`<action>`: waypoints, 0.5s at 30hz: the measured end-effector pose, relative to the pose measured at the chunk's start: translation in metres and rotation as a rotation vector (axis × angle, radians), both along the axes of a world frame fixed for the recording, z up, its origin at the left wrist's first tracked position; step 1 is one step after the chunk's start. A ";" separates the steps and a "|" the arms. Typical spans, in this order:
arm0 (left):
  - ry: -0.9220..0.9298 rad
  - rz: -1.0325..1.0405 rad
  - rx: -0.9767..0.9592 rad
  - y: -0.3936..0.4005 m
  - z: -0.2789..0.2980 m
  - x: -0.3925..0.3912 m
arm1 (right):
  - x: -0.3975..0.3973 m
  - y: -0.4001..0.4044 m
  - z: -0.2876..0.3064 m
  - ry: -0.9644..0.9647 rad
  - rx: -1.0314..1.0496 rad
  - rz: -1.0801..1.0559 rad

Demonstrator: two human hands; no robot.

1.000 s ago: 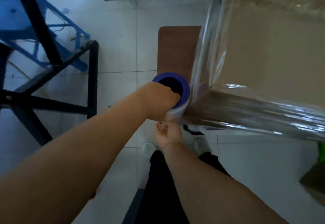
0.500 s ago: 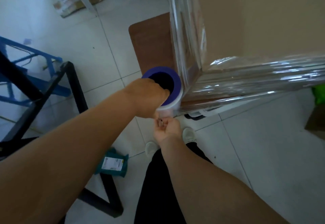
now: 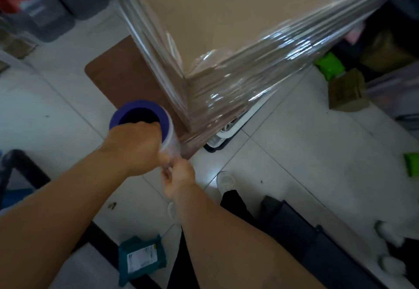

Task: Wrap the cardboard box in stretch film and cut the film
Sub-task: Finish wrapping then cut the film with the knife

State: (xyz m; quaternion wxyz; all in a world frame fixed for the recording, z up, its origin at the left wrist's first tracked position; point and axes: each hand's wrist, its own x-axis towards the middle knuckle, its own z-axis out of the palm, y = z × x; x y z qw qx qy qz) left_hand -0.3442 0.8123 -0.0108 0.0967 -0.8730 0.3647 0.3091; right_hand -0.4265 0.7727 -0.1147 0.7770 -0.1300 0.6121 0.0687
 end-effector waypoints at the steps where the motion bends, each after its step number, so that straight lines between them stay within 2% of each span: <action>1: -0.006 -0.003 0.012 -0.002 0.000 0.002 | 0.001 0.001 -0.003 0.019 0.002 0.015; 6: -0.024 0.040 0.056 -0.006 0.000 0.006 | 0.012 -0.001 0.000 0.013 0.000 0.081; 9: -0.077 0.036 0.056 0.001 -0.004 0.012 | 0.021 0.006 0.005 0.014 0.026 0.042; 13: -0.203 -0.088 0.080 0.016 -0.005 0.021 | 0.035 0.016 0.012 -0.013 0.104 -0.050; 15: -0.203 -0.093 0.068 0.020 -0.004 0.024 | 0.042 0.018 0.016 -0.033 0.107 -0.092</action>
